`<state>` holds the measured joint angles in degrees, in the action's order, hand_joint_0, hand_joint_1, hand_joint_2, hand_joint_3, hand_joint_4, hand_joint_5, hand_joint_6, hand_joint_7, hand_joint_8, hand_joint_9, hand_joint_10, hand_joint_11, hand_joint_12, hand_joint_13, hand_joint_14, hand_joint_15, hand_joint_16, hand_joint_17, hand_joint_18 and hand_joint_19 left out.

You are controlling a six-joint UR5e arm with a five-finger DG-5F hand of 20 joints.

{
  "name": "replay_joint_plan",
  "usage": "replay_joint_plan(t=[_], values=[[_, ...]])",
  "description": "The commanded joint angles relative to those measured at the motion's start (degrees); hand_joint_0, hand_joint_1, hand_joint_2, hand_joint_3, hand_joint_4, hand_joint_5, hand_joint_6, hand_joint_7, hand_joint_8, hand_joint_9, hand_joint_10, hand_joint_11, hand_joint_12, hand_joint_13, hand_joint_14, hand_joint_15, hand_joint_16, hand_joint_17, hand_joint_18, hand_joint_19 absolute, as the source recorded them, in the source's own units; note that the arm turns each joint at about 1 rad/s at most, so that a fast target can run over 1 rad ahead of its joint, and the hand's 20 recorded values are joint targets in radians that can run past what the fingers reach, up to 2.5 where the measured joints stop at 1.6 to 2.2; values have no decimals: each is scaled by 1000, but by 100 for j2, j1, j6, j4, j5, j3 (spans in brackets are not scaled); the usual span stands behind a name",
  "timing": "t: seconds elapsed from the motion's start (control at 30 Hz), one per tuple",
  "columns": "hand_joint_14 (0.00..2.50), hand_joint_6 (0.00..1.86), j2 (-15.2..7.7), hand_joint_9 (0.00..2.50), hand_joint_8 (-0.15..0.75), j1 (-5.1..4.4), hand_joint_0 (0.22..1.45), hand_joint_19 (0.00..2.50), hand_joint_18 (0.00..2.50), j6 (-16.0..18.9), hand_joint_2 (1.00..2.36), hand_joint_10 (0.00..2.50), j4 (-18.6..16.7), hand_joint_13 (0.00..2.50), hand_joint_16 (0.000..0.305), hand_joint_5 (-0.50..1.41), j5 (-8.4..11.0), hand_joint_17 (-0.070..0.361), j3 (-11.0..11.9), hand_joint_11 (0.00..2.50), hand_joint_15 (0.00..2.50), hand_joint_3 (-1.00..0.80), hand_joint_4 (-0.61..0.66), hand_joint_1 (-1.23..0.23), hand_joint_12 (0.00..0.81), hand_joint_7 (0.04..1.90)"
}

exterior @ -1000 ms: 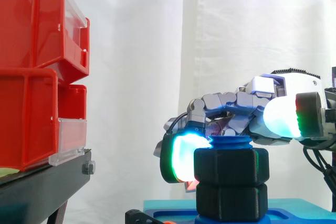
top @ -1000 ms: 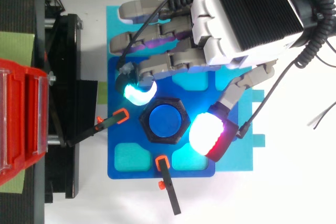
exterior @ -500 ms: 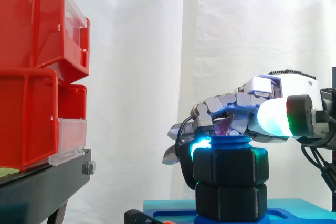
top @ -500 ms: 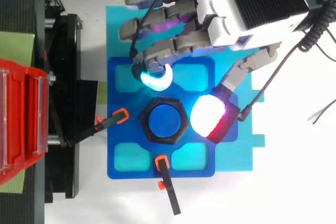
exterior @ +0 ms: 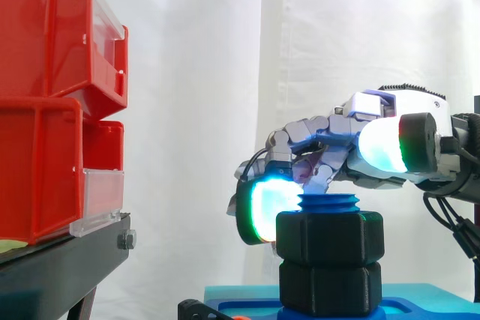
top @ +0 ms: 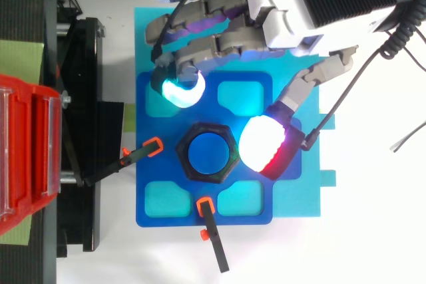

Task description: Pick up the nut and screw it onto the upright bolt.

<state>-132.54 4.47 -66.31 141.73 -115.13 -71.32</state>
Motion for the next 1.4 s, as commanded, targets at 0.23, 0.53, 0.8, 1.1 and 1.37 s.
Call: replay_joint_plan(t=[0.23, 0.53, 0.8, 1.1, 1.37], values=[[0, 501, -9, 465, 197, -34, 420, 0, 0, -5, 1000, 0, -14, 26, 48, -133, 0, 109, 4, 0, 0, -500, 185, -125, 334, 630], [0, 501, 0, 253, 196, -104, 401, 0, 0, -14, 1000, 0, 21, 0, 54, -155, 26, 121, 4, 0, 0, -500, 173, -74, 355, 615], [0, 501, -9, 301, 200, -192, 404, 0, 0, -14, 1000, 0, 74, 0, 55, -130, 35, 123, 4, 0, 0, -500, 191, -56, 355, 622], [0, 502, 0, 390, 216, -253, 424, 0, 0, -49, 1000, 0, 276, 0, 50, -86, 52, 113, -5, 0, 0, -500, 216, -66, 342, 738], [0, 503, 0, 552, 236, -315, 441, 0, 0, -66, 1000, 0, 452, 118, 47, -53, 219, 105, -14, 0, 0, -500, 225, -113, 333, 833]])
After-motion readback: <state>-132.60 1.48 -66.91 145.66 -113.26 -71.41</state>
